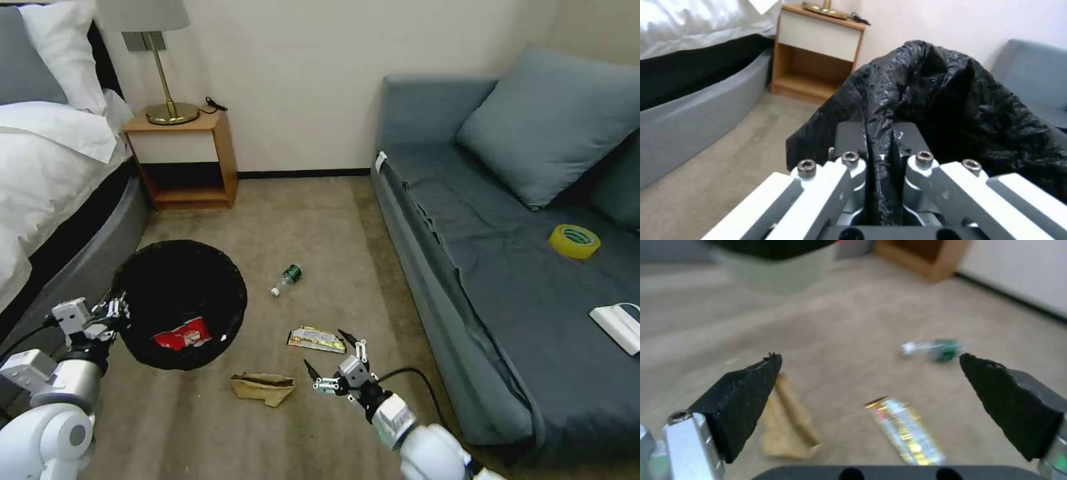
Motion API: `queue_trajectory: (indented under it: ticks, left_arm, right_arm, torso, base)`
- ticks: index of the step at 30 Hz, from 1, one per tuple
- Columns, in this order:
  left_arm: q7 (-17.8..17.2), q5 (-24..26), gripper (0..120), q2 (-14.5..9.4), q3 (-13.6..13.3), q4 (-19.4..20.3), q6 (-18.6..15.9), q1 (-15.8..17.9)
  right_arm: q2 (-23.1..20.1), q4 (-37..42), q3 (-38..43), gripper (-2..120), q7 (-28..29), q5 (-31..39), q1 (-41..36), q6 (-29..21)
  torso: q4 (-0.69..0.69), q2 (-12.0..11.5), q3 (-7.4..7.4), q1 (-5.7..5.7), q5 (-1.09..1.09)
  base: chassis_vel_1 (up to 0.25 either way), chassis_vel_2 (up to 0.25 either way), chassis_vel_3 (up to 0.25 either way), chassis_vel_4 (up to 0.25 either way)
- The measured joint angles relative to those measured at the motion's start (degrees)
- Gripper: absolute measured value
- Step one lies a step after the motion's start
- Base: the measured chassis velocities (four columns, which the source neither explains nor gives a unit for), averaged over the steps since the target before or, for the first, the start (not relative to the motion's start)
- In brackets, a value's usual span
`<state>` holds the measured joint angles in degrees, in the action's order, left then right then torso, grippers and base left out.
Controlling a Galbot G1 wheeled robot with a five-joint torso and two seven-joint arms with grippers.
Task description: Pick up the trash bin, then pick up the garbage on the floor and place it into the trash bin.
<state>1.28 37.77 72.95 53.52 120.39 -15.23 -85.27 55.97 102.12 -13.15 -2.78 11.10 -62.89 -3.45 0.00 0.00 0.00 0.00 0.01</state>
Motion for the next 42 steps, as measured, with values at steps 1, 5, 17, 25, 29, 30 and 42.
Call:
queue_trajectory:
  ticks: [1,5,17,25,29,30,42]
  left_arm:
    - [0.3,-0.2,6,-0.3,-0.5,0.1,0.2,0.2]
    - [0.7,-0.8,6,-0.8,-1.6,0.8,0.4,0.4]
    - [1.8,-1.6,6,0.6,-2.5,2.2,1.1,0.4]
    - [2.8,-0.9,6,0.9,-1.4,1.8,1.8,0.4]
    - [3.1,-0.2,6,0.5,-0.8,1.6,1.8,0.5]
    - [3.1,-0.1,6,0.4,-0.7,1.6,1.8,0.6]
    - [4.8,0.5,6,0.3,1.3,1.0,2.7,-0.3]
  right_arm:
    - [-0.2,-1.9,-3.5,100,-1.0,2.7,3.6,-1.5]
    - [1.1,-7.8,-12.8,100,-2.5,10.3,12.8,-4.5]
    - [13.7,-23.7,-31.7,100,-7.1,24.5,32.4,-11.9]
    - [19.2,-33.5,-35.6,100,-9.7,28.0,35.6,-16.2]
    - [21.2,-39.1,-36.7,100,-10.6,25.9,36.1,-16.3]
    - [21.6,-40.3,-36.8,100,-10.6,25.5,36.1,-16.2]
    - [25.2,-50.1,-35.1,100,-9.5,20.5,35.1,-12.6]
  torso:
    - [0.01,0.0,0.0,0.0,-0.01]
    - [-0.01,0.0,0.0,0.0,-0.02]
    - [0.02,0.0,0.0,0.0,-0.02]
    - [0.01,0.0,0.0,0.0,-0.01]
    - [0.0,0.0,0.0,0.0,-0.02]
    - [0.0,0.0,0.0,0.0,-0.01]
    - [0.0,0.0,-0.01,0.0,-0.01]
  base:
    - [0.0,0.0,0.0,0.0]
    - [0.0,0.0,0.0,0.0]
    - [0.0,0.0,0.0,0.0]
    - [0.0,0.0,0.0,0.0]
    - [0.0,0.0,0.0,0.0]
    - [0.0,0.0,0.0,0.0]
    - [0.0,0.0,0.0,0.0]
